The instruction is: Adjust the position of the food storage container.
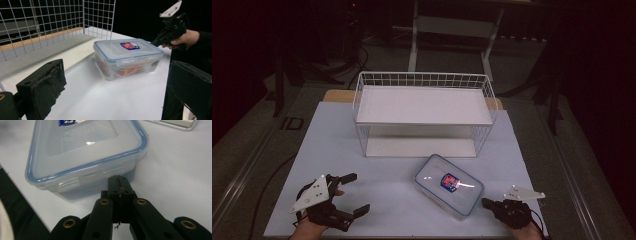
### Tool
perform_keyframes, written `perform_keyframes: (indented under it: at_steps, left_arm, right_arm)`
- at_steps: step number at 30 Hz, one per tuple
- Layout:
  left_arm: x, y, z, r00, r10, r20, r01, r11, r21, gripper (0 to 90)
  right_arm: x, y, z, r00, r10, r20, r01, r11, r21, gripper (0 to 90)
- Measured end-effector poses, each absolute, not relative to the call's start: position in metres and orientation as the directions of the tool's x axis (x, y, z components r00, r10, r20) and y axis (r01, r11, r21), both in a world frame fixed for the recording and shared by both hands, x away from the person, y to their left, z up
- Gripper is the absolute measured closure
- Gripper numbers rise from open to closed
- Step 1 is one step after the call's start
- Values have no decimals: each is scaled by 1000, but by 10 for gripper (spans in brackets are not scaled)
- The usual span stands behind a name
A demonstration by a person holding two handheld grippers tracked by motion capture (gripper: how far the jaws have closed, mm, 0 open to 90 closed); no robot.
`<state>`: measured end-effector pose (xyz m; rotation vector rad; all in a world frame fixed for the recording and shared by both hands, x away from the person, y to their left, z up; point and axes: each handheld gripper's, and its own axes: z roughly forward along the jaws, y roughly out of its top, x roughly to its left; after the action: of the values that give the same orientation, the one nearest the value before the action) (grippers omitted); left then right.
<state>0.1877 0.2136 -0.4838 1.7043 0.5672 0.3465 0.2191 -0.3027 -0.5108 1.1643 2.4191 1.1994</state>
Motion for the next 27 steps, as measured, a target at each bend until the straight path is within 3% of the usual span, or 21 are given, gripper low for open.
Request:
perform_keyframes:
  at_steps: [11,27]
  left_arm:
    - [188,214,-484,834,546,-80,181,-135,974,12]
    - [188,213,-485,834,546,-79,182,-136,974,12]
  right_arm:
    - [257,-291,-512,-640,758,130,564,348,749,900]
    - [249,-292,-507,-640,752,158,563,320,762,900]
